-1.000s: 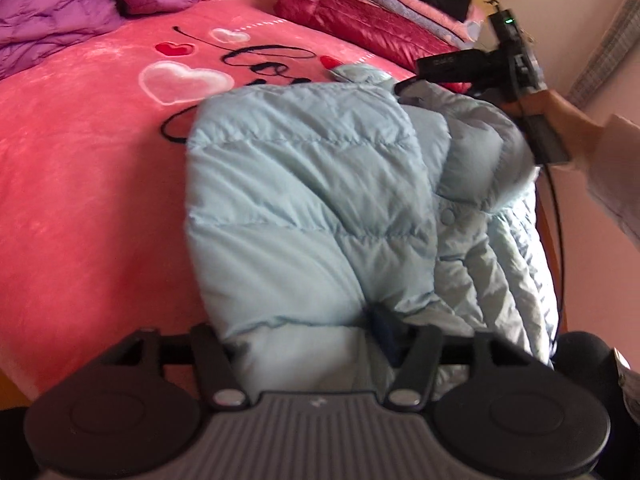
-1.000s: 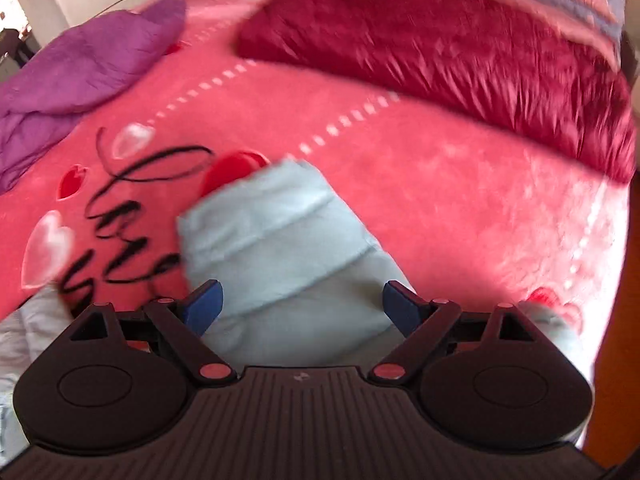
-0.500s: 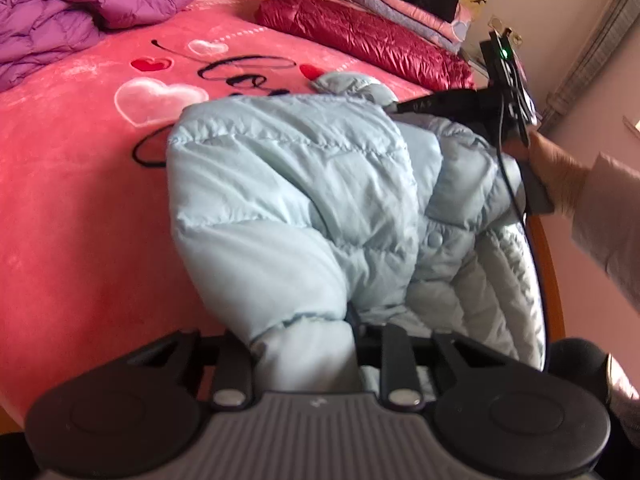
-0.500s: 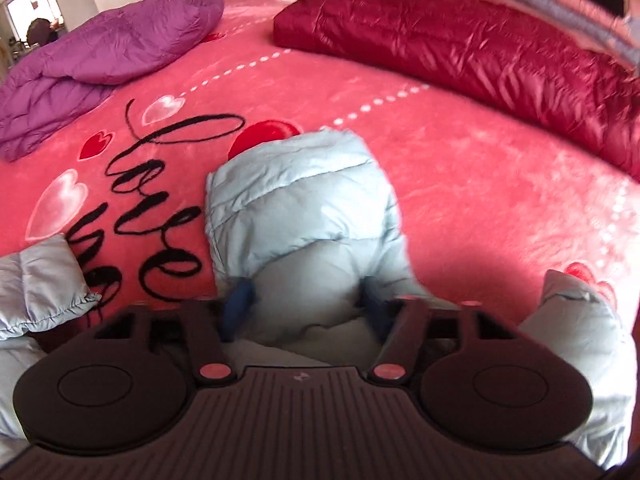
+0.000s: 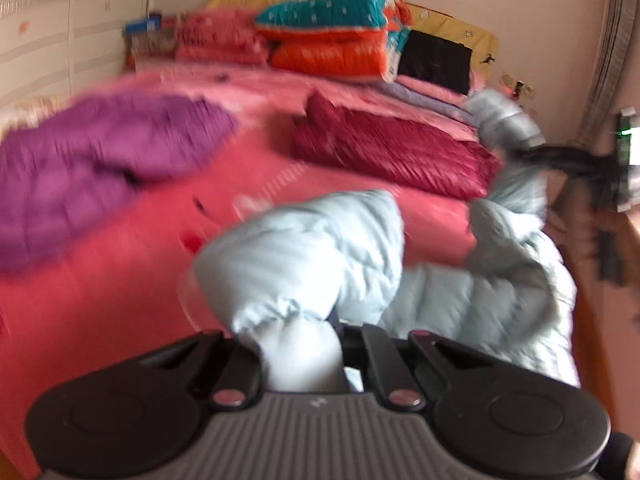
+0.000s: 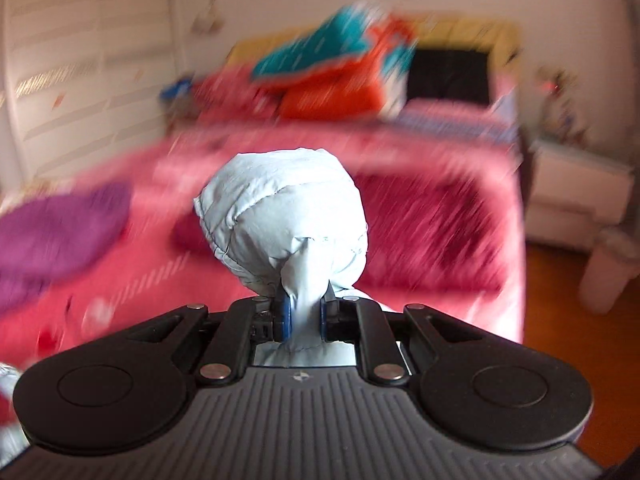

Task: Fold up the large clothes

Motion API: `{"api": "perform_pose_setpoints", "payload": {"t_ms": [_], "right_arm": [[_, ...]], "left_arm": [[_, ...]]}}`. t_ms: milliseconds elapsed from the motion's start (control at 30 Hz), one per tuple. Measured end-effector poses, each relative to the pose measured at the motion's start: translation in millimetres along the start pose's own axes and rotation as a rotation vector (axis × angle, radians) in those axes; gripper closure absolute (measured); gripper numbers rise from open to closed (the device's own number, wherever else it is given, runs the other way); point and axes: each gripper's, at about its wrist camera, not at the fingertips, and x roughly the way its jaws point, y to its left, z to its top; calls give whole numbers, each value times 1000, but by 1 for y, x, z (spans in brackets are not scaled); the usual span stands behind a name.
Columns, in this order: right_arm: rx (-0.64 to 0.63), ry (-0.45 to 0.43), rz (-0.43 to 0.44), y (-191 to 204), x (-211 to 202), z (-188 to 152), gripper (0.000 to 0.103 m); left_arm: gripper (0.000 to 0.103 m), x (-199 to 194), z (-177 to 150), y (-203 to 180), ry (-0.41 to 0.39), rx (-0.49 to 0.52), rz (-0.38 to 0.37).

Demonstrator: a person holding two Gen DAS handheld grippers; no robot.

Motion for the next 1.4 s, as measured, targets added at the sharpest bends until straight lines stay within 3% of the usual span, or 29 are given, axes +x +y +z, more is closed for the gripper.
{"api": "perform_pose_setpoints", "payload": {"t_ms": [200,333,433,567,700,800,900,933,967,1000,1067,1233,1400], "right_arm": [[-18,-202,-204,-35,-6,59,88],[-39,-265,-325,-53,12,77,88],[-27,-287,-389,-67,23,80,88],[-15,-284,-447,-73,53,70,88],[-23,-215,-469,-73,89,41,87],[-40,-138,-455,-72,106,10,83],[-35,-71,-420,-70,120,-15,65],[-26,-52,-411,-69,122,-23,42],[-15,-39,-397,-70,124,-29,25],[-4,-30,-374,-69,124,-35,20],[13,-6,-349,-66,118,-47,3],[61,25,-305,-61,92,-59,1],[174,9,-279,-66,55,-72,0]], "left_arm": [[99,49,50,28,-31,65,100],[99,74,88,49,-86,40,152],[99,80,124,64,-170,31,198],[99,90,153,84,-269,7,266],[98,125,140,95,-199,-2,308],[97,141,112,92,-134,19,325],[93,145,95,93,-101,14,316],[89,142,91,93,-97,12,316],[78,137,87,94,-97,6,322],[70,133,85,95,-104,-2,326],[42,117,80,98,-132,-4,341],[30,72,71,98,-196,0,380],[29,24,43,74,-216,20,338]]}}
